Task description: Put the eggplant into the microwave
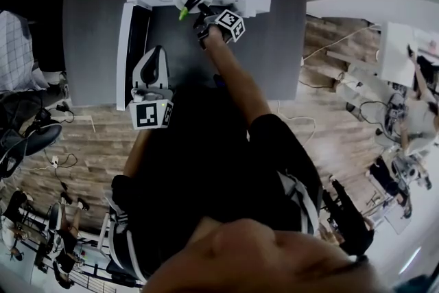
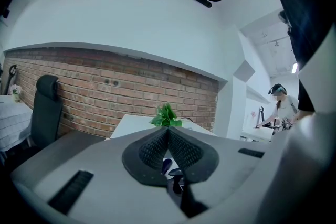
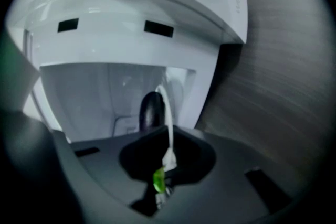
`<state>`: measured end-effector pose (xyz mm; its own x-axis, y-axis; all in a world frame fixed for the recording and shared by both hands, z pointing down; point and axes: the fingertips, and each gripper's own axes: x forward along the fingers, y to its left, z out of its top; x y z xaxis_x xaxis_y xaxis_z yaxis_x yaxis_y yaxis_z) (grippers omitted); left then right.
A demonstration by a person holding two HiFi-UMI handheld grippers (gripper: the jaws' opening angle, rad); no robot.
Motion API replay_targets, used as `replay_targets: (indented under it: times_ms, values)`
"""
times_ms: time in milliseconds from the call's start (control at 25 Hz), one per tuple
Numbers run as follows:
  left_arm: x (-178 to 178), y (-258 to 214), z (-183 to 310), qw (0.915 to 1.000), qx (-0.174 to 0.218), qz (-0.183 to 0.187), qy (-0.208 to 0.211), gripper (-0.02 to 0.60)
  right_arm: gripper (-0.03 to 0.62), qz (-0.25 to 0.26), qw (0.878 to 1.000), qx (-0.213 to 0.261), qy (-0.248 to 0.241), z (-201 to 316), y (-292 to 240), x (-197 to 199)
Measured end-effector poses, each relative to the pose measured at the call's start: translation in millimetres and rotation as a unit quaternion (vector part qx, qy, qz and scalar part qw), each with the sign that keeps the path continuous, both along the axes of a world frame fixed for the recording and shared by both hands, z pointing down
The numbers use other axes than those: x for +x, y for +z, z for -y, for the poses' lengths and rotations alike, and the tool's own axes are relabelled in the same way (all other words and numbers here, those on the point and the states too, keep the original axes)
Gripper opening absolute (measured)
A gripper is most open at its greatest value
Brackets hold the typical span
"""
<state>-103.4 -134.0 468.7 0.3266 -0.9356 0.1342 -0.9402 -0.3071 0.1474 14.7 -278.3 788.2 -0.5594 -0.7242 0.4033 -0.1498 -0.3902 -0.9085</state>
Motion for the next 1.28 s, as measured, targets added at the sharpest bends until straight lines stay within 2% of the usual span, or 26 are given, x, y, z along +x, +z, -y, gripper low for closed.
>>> replay_targets:
  times_ms: [720, 1280]
  values:
    - [-1, 10, 10, 0.9998, -0.013, -0.015, 0.003, 0.034, 0.041, 0.002, 1.000, -0.006, 0.014, 10, 3, -4]
    - [-2, 12, 16, 0.9996, -0.017, -0.021, 0.006, 0.034, 0.059, -0.014, 1.000, -0.003, 0.006, 16, 1, -4]
